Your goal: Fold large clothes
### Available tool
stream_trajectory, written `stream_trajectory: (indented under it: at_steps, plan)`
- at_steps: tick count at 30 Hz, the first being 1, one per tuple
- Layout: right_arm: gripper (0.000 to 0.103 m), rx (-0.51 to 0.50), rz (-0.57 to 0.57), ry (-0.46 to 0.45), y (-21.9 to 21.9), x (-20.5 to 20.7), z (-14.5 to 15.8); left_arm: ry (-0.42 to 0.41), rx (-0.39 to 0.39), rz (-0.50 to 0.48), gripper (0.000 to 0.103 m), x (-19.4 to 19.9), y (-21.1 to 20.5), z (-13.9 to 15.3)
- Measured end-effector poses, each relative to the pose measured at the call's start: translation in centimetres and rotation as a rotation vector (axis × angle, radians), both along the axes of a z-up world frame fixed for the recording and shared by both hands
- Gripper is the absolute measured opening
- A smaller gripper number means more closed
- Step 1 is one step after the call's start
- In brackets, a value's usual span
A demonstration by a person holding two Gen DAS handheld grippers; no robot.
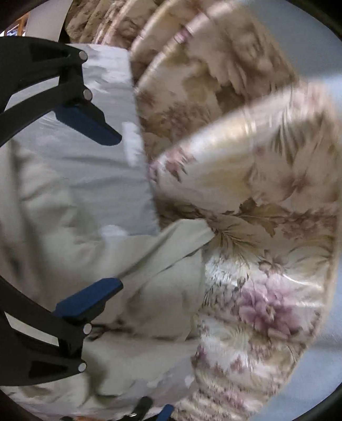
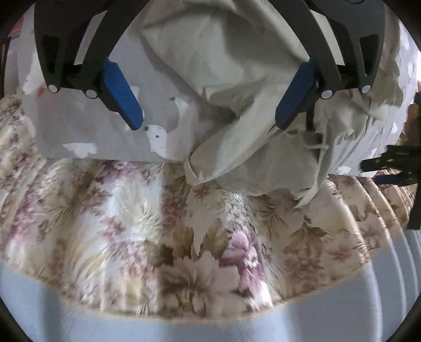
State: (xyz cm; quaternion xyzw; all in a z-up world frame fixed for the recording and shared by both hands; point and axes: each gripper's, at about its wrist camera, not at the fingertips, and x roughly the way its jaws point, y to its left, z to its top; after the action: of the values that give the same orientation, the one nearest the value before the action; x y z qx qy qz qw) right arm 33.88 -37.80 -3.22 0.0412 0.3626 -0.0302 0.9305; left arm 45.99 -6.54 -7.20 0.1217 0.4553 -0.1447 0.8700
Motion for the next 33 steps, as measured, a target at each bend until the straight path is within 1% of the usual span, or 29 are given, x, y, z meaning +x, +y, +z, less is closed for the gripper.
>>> stream_trajectory:
  at_steps: [1,2,3,5,7,9,11,12,13,14,15,16,17,18,19,20,21,23,26,28,29,31,32,33]
  plan:
    - [0.090,0.020,-0.008,0.020,-0.4,0.9,-0.4,0.020,0.009,0.003,0.101,1.5,-0.7,-0.8]
    - [0.076,0.039,-0.023,0.035,-0.7,1.5,-0.7,0.033,0.012,0.008,0.101,2.5,-1.1,-1.3]
    - [0.072,0.068,-0.032,0.047,-1.2,2.2,-1.1,0.050,0.015,0.013,0.101,3.7,-1.6,-2.2]
    - [0.069,0.095,-0.033,0.064,-1.6,3.1,-1.8,0.075,0.008,0.018,0.101,5.4,-2.2,-3.3]
    - [0.069,0.098,-0.035,0.076,-1.9,3.6,-2.3,0.110,-0.021,0.024,0.101,7.0,-2.4,-4.5]
    - [0.069,0.116,-0.019,0.086,-2.1,4.2,-2.7,0.127,-0.049,0.005,0.101,7.9,-2.4,-5.3]
    - [0.069,0.143,0.006,0.092,-2.1,4.6,-2.8,0.130,-0.056,-0.017,0.100,8.4,-2.5,-5.6]
    - [0.069,0.150,0.022,0.102,-2.0,5.1,-2.8,0.137,-0.067,-0.037,0.099,8.5,-2.5,-5.7]
    - [0.068,0.149,0.033,0.112,-1.8,5.4,-3.0,0.146,-0.079,-0.055,0.089,8.5,-2.7,-5.7]
    - [0.064,0.147,0.037,0.117,-1.6,5.7,-3.1,0.161,-0.096,-0.080,0.081,8.5,-2.7,-5.7]
    - [0.059,0.154,0.057,0.132,-1.4,6.2,-3.3,0.188,-0.118,-0.107,0.064,8.6,-3.0,-5.8]
    - [0.048,0.167,0.075,0.143,-1.2,6.6,-3.5,0.213,-0.138,-0.126,0.047,8.7,-3.2,-5.8]
    - [0.037,0.180,0.089,0.155,-1.1,7.0,-3.7,0.239,-0.152,-0.148,0.040,8.7,-3.6,-5.9]
    - [0.034,0.191,0.097,0.184,-0.9,7.6,-4.1,0.243,-0.146,-0.158,0.034,8.6,-3.9,-5.9]
    - [0.027,0.195,0.100,0.202,-0.7,8.0,-4.5,0.236,-0.124,-0.165,0.033,8.4,-4.3,-6.0]
    - [0.015,0.192,0.103,0.204,-0.5,8.3,-4.7,0.230,-0.107,-0.172,0.026,8.1,-4.6,-6.0]
    - [0.012,0.182,0.103,0.191,-0.3,8.3,-4.5,0.219,-0.094,-0.181,0.023,7.7,-4.8,-5.9]
    - [0.004,0.180,0.112,0.141,-0.1,7.7,-3.6,0.191,-0.092,-0.191,0.013,6.9,-4.7,-5.1]
    - [0.003,0.186,0.140,0.082,0.0,6.3,-1.7,0.150,-0.121,-0.208,0.011,5.2,-3.3,-2.4]
    - [0.003,0.193,0.161,0.055,0.3,5.1,-0.3,0.125,-0.171,-0.233,0.011,3.4,-1.8,0.5]
    - [0.003,0.205,0.176,0.035,0.6,4.1,0.7,0.116,-0.186,-0.246,0.011,2.7,-1.1,1.2]
    - [0.002,0.221,0.207,-0.004,1.1,2.3,2.3,0.076,-0.210,-0.276,0.011,-0.8,0.6,4.1]
    - [0.002,0.228,0.234,-0.039,1.8,0.7,3.4,0.064,-0.217,-0.284,0.011,-2.1,1.2,4.8]
    - [0.002,0.229,0.255,-0.066,2.4,-0.9,4.2,0.040,-0.224,-0.296,0.011,-4.4,2.3,6.0]
